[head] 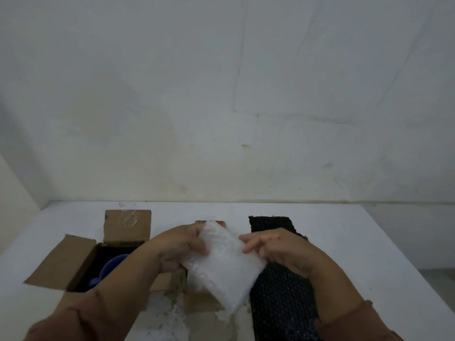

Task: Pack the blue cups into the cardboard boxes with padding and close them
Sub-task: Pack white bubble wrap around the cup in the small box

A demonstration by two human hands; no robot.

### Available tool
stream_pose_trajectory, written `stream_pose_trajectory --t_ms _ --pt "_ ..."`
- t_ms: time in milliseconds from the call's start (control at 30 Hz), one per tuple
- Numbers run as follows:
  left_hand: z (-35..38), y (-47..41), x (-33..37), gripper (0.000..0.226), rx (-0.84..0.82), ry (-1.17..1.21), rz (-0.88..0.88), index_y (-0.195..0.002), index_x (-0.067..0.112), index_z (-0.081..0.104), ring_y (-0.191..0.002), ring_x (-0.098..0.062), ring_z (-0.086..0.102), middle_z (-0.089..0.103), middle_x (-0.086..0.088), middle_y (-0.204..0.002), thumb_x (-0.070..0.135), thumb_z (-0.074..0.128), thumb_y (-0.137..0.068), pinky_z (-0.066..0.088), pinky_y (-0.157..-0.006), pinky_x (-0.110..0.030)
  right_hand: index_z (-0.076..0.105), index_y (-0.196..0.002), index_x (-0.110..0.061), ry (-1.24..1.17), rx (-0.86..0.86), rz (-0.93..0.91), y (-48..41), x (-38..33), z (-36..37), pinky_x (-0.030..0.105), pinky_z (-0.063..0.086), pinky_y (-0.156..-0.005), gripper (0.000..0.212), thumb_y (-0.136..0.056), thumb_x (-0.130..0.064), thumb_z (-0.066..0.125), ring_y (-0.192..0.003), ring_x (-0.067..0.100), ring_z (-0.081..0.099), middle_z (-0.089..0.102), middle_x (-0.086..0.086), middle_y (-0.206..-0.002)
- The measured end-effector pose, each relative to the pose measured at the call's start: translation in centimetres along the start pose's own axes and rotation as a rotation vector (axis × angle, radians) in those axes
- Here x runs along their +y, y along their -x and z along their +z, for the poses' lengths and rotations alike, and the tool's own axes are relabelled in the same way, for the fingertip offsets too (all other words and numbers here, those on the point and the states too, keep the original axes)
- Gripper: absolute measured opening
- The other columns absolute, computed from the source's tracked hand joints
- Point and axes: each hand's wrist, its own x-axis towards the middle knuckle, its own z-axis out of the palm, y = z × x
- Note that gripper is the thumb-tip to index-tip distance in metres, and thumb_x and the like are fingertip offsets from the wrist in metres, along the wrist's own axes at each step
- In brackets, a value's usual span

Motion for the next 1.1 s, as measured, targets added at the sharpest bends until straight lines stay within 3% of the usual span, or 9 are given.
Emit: stream_pose_trajectory --t_ms 133,300,433,567,700,800,867,967,1100 --pt "-0.2 0.2 -0.4 0.054 -0.015 -0.102 -0.056 -0.110 0.010 0.067 -0.094 -0.030 0.066 0.069 -0.015 -0.107 -0.012 0.057 -0.062 0.053 -0.077 -0.036 0.075 -0.077 -0.020 0.018 -0.057 0.044 -1.6 1.6 2.3 0.034 0.049 -0.076 0.038 -0.080 0.010 0.051 -0.089 0.019 0.063 0.071 0.001 -0.090" --pt "-2.0 -0.5 -2.0 0.066 0.282 0.118 -0.100 -0.136 0.017 0.039 -0.107 -0.038 0.057 0.054 -0.018 -0.126 -0.009 0.063 -0.079 0.054 -0.081 -0.046 0.066 -0.084 -0.014 -0.069 0.200 0.111 -3.9 3.3 4.1 0.020 0.047 -0.055 0.033 -0.082 0.013 0.048 -0.065 0.012 0.056 0.061 0.004 -0.080" --pt "-1.4 -0.9 -3.4 0.091 0.476 -0.369 -0.049 -0.147 0.032 0.017 -0.104 -0.027 0.057 0.054 -0.010 -0.124 0.000 0.066 -0.078 0.054 -0.086 -0.038 0.064 -0.088 -0.021 0.113 0.336 0.148 -5.9 4.6 5.4 0.019 0.041 -0.055 0.031 -0.086 0.005 0.048 -0.064 0.010 0.049 0.054 -0.001 -0.081" --pt "0.2 -1.6 -4.7 0.084 0.601 -0.856 0.148 -0.148 0.027 0.011 -0.113 -0.021 0.051 0.044 -0.009 -0.134 0.007 0.061 -0.084 0.048 -0.092 -0.031 0.062 -0.104 -0.024 0.516 0.387 0.133 -7.1 5.1 6.5 0.013 0.041 -0.067 0.030 -0.093 -0.004 0.041 -0.097 0.016 0.054 0.053 0.002 -0.112" --pt "0.3 -1.4 -6.4 0.081 0.630 -1.387 0.269 -0.140 0.021 0.035 -0.109 -0.026 0.057 0.044 -0.013 -0.138 0.023 0.077 -0.070 0.053 -0.088 -0.032 0.055 -0.119 -0.021 0.929 0.370 0.105 -6.9 4.6 6.7 0.026 0.039 -0.094 0.035 -0.089 -0.006 0.048 -0.121 0.025 0.039 0.038 0.008 -0.131" --pt "-0.4 -1.3 -6.9 0.087 0.647 -1.672 0.352 -0.117 0.022 0.057 -0.101 -0.029 0.064 0.061 -0.013 -0.125 0.032 0.089 -0.038 0.056 -0.075 -0.036 0.044 -0.131 -0.019 1.225 0.300 0.030 -6.6 3.7 6.7 0.043 0.017 -0.113 0.045 -0.087 -0.011 0.049 -0.143 0.031 0.008 0.005 0.009 -0.157" --pt "-1.0 -1.2 -6.7 0.069 0.556 -1.786 0.366 -0.104 0.022 0.062 -0.107 -0.028 0.058 0.065 -0.009 -0.118 0.034 0.087 -0.041 0.055 -0.079 -0.039 0.033 -0.141 -0.015 1.328 0.123 0.033 -6.9 3.4 6.6 0.047 -0.002 -0.117 0.055 -0.088 -0.011 0.046 -0.146 0.026 -0.008 -0.006 0.010 -0.159" --pt "-1.4 -1.4 -6.3 0.056 0.360 -1.873 0.258 -0.131 0.015 0.051 -0.137 -0.030 0.028 0.045 -0.009 -0.144 0.038 0.063 -0.081 0.024 -0.113 -0.051 0.009 -0.149 -0.014 1.401 -0.125 0.163 -7.2 3.1 5.7 0.050 -0.012 -0.116 0.069 -0.092 -0.026 0.045 -0.146 0.025 -0.010 -0.009 0.012 -0.159" --pt "-1.6 -1.7 -5.1 0.070 0.187 -1.889 0.048 -0.146 0.012 0.029 -0.146 -0.020 0.013 0.024 -0.007 -0.157 0.045 0.055 -0.089 -0.011 -0.115 -0.053 0.006 -0.150 -0.011 1.466 -0.268 0.219 -7.8 2.8 4.6 0.053 -0.011 -0.116 0.097 -0.081 -0.059 0.055 -0.147 0.025 -0.002 -0.001 0.011 -0.159"
